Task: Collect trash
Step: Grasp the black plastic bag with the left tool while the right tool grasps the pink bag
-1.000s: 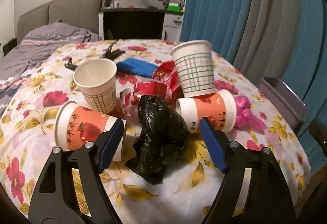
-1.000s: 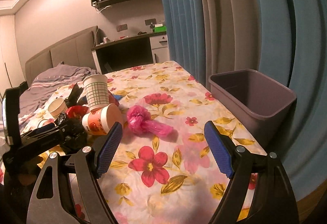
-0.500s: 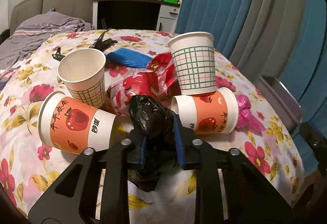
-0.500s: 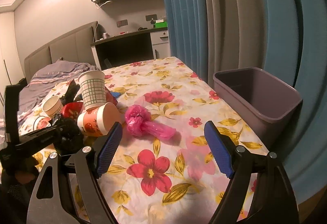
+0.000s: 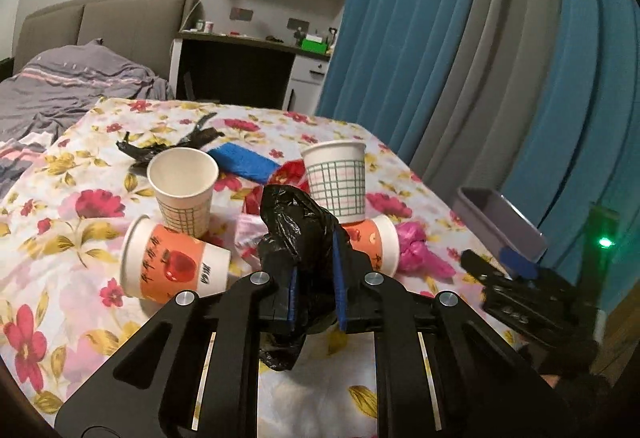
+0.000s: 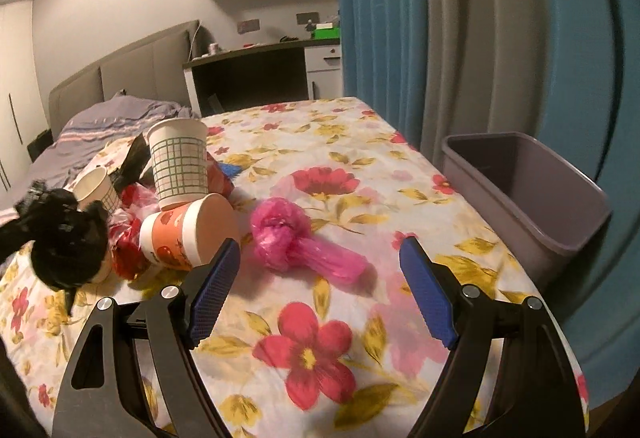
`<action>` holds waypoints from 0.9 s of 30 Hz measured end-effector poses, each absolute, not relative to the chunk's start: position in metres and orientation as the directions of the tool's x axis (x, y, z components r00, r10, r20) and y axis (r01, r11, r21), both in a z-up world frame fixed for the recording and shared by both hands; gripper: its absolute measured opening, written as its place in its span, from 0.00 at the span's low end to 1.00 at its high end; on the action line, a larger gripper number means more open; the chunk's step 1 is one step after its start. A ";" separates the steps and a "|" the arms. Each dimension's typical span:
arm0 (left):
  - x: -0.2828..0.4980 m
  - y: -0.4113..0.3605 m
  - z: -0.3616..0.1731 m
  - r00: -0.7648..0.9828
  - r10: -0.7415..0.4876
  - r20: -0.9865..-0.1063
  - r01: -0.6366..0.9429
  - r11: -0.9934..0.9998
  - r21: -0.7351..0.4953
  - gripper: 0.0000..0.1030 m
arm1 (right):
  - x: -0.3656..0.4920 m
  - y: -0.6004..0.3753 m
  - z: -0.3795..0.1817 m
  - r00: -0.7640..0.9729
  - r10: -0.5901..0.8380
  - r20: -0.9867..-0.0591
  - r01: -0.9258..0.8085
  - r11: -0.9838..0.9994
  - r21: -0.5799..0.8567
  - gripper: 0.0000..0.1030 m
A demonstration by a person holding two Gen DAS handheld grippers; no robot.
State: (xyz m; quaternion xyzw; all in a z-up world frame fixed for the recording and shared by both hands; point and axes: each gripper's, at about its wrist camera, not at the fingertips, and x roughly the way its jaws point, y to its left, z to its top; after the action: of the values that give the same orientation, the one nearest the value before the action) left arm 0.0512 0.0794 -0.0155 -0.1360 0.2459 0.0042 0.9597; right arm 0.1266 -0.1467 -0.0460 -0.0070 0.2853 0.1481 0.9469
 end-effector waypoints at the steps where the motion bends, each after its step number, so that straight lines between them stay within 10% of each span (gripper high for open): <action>1: 0.049 0.082 -0.015 0.881 -0.060 -0.470 -0.077 0.961 -0.267 0.13 | 0.130 -0.143 -0.047 0.791 0.278 -0.545 -0.289 0.955 0.069 0.77; 13: 0.046 0.092 -0.018 0.879 -0.051 -0.475 -0.093 0.957 -0.274 0.13 | 0.172 -0.116 -0.067 0.736 0.261 -0.625 -0.307 0.951 0.036 0.65; 19: 0.047 0.089 -0.020 0.875 -0.052 -0.481 -0.091 0.959 -0.269 0.13 | 0.181 -0.108 -0.076 0.688 0.265 -0.676 -0.325 0.945 0.040 0.45; 21: 0.047 0.089 -0.019 0.875 -0.052 -0.482 -0.090 0.960 -0.267 0.13 | 0.181 -0.105 -0.078 0.677 0.265 -0.687 -0.339 0.940 0.028 0.22; 27: 0.043 0.084 -0.015 0.880 -0.049 -0.473 -0.083 0.964 -0.254 0.13 | 0.170 -0.110 -0.074 0.700 0.277 -0.658 -0.350 0.936 0.022 0.13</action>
State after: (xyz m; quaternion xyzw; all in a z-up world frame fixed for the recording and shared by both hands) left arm 0.0434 0.0841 -0.0147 -0.1348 0.2451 0.0088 0.9600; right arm 0.1701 -0.1102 -0.0739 -0.0526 0.3479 0.1704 0.9204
